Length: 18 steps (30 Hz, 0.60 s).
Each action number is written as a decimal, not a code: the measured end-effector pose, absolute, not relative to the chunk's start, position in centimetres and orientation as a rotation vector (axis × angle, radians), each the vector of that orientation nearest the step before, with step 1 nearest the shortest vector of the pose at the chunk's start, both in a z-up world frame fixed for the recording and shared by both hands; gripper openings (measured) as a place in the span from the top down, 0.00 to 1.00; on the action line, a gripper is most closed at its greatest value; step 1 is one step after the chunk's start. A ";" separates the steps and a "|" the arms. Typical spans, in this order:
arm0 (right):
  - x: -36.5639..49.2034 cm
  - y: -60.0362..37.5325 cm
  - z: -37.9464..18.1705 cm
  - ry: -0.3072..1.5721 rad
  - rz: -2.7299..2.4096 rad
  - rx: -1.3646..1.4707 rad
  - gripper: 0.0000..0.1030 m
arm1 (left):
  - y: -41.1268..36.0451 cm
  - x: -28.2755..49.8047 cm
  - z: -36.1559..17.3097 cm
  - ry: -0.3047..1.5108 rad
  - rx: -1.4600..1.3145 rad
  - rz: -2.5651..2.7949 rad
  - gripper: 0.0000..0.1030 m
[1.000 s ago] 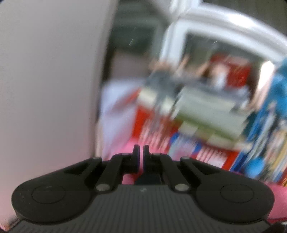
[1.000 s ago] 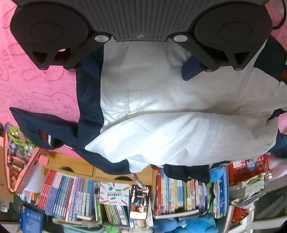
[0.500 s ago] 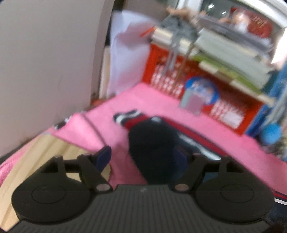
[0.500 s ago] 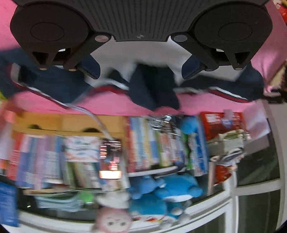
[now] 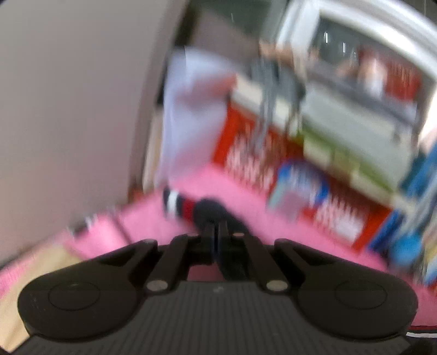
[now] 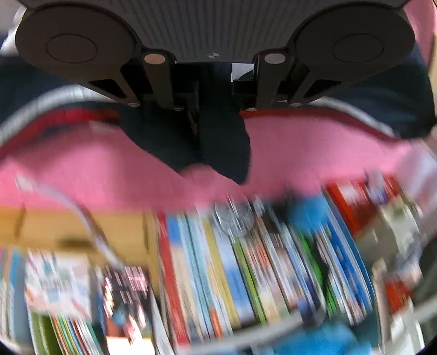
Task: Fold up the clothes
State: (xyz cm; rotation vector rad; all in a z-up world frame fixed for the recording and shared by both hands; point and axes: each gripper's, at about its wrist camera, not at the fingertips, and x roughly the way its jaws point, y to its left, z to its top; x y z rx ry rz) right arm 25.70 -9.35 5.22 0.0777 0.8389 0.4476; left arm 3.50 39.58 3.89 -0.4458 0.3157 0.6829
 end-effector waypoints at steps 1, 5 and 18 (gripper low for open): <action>26.1 -8.7 6.3 0.779 0.454 0.087 0.81 | 39.5 3.0 4.7 0.260 -0.416 0.700 0.99; 27.2 -6.2 7.2 0.526 0.473 0.099 0.78 | 40.5 4.1 4.1 0.341 -0.354 0.757 0.97; 24.8 -12.8 6.9 0.659 0.572 0.130 0.20 | 36.2 -0.1 5.6 0.377 -0.357 0.651 0.31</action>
